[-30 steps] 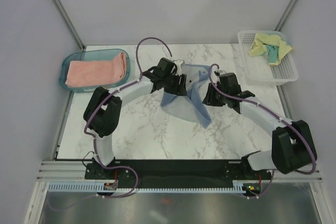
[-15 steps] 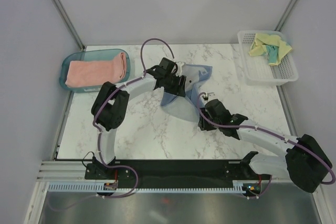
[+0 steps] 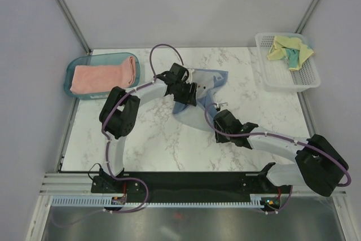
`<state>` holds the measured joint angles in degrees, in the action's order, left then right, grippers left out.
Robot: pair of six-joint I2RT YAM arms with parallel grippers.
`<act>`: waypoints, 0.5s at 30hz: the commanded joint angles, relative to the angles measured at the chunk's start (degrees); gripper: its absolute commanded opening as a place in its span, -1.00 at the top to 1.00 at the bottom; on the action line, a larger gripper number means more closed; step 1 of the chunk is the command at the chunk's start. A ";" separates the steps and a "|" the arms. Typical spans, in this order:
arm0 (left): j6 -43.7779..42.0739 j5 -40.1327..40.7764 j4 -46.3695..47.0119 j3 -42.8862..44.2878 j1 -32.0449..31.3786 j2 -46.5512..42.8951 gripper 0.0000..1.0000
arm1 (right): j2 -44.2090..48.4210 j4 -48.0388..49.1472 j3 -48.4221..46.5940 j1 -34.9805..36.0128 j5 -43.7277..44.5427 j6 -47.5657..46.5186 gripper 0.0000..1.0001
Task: Fold and stack the towels
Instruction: Flatten out the crumpled towel
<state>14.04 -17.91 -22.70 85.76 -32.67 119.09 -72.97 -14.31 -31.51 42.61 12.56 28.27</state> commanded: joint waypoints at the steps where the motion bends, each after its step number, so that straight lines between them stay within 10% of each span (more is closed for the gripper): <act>1: 2.83 0.07 -0.33 0.29 1.02 -2.72 -0.25 | -1.29 1.64 0.30 0.63 2.56 0.29 0.18; 9: 2.57 -0.11 -0.33 0.20 2.60 -8.95 -0.31 | -4.38 1.74 -1.01 0.81 3.96 0.12 0.96; 15: -6.20 -4.93 0.02 0.99 3.92 -10.54 -0.33 | 1.58 -4.13 -6.28 0.72 2.22 -3.22 1.00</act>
<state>14.11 -18.79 -23.46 85.54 -29.28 111.00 -75.40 -14.90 -33.21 43.29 15.25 27.31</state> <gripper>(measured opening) 0.661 0.011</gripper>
